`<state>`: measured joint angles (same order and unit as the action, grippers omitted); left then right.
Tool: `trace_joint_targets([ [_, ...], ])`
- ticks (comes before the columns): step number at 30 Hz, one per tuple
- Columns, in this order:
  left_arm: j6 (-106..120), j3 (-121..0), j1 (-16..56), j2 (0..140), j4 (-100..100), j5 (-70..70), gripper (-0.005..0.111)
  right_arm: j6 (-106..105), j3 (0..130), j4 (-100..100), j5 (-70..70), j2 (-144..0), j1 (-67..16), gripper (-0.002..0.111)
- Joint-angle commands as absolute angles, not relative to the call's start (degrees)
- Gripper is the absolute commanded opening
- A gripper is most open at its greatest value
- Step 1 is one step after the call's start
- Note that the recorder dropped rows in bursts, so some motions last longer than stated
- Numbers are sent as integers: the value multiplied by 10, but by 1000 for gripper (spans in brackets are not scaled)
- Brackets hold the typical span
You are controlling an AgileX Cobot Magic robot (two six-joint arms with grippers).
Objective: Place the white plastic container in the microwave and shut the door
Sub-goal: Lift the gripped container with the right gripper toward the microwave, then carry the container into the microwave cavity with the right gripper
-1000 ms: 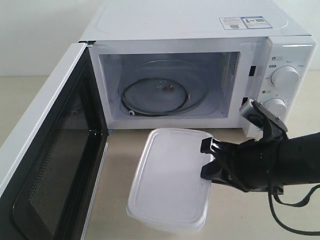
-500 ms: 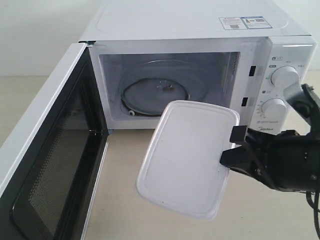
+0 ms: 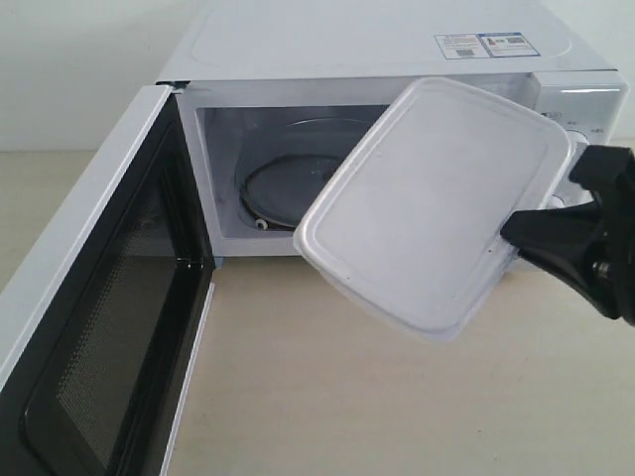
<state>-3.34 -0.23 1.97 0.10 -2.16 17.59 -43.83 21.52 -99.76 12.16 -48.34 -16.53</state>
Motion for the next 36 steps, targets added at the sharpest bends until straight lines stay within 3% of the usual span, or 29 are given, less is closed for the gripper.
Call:
trace_joint_targets([
  [1,-34,0,18,0,-22,176,4,-419,218,-999,124,-463,-167,0],
  [6,-34,0,18,0,-22,176,4,-418,218,-999,105,-465,-218,0],
  [19,-34,0,18,0,-22,176,4,-394,218,-999,-135,-465,-448,0],
  [27,-34,0,18,0,-22,176,4,21,169,-678,-313,-515,-600,0],
  [36,-34,0,18,0,-22,176,4,229,147,-655,-510,-672,-693,0],
])
